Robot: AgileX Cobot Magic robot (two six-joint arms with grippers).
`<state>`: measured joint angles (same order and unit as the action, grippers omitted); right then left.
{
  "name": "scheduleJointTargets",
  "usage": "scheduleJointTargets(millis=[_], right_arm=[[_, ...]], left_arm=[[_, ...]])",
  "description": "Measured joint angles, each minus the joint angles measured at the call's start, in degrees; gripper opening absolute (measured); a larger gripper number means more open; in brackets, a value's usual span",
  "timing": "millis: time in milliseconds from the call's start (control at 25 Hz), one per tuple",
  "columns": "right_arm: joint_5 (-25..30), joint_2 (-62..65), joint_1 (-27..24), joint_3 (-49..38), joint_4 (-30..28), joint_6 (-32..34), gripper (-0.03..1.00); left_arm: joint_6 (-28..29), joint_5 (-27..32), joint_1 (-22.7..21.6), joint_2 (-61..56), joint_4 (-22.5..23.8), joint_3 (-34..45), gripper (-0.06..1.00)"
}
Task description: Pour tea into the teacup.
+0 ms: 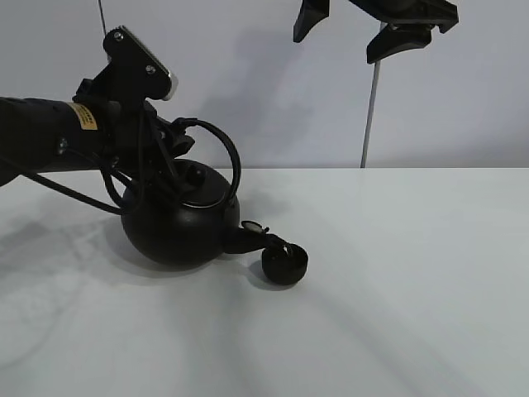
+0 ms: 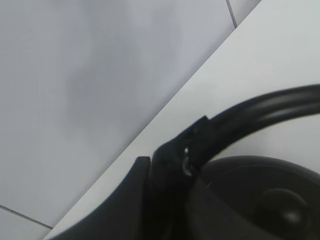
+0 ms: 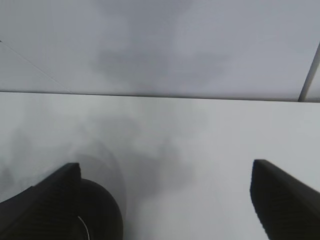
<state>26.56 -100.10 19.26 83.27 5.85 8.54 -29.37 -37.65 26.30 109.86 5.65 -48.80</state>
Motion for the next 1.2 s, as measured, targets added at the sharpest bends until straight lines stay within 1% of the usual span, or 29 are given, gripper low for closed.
scheduleJointTargets(millis=[320,600,720,920,1000,1200], right_arm=[[0.0,0.0,0.0,0.0,0.0,0.0,0.63],[0.0,0.0,0.0,0.0,0.0,0.0,0.63],[0.0,0.0,0.0,0.0,0.0,0.0,0.63],[0.0,0.0,0.0,0.0,0.0,0.0,0.63],[0.0,0.0,0.0,0.0,0.0,0.0,0.63],[0.0,0.0,0.0,0.0,0.0,0.0,0.63]], left_arm=[[0.1,0.0,0.0,0.0,-0.1,0.0,0.09],[2.9,0.0,0.0,0.0,-0.9,0.0,0.09],[5.6,0.0,0.0,0.0,-1.4,0.0,0.09],[7.6,0.1,0.0,-0.7,-4.2,0.0,0.09],[8.0,0.1,0.0,-1.9,-6.0,0.1,0.09],[9.3,-2.0,0.0,-5.6,-12.7,2.2,0.09]])
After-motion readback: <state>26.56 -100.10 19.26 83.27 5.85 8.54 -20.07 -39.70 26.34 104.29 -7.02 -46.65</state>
